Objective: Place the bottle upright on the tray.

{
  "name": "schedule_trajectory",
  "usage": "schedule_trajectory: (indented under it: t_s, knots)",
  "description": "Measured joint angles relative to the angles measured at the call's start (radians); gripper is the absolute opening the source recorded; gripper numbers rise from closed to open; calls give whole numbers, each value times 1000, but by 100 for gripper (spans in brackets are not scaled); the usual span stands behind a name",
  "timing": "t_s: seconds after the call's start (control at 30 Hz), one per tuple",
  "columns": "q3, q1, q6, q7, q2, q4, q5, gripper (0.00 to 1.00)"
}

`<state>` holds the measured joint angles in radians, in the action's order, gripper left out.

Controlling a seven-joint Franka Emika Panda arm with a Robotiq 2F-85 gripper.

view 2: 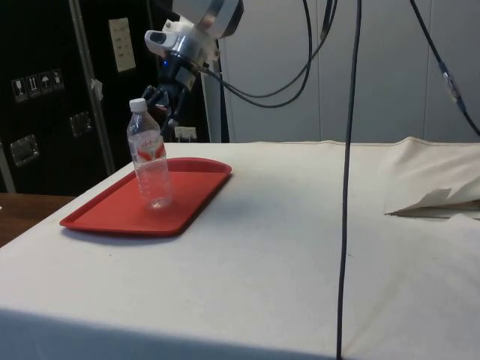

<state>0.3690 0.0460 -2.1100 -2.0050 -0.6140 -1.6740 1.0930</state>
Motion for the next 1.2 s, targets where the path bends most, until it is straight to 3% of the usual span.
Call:
schedule_trajectory:
  t_s: [1.2]
  knots:
    - [21,16,0,30,54,0,-121,100]
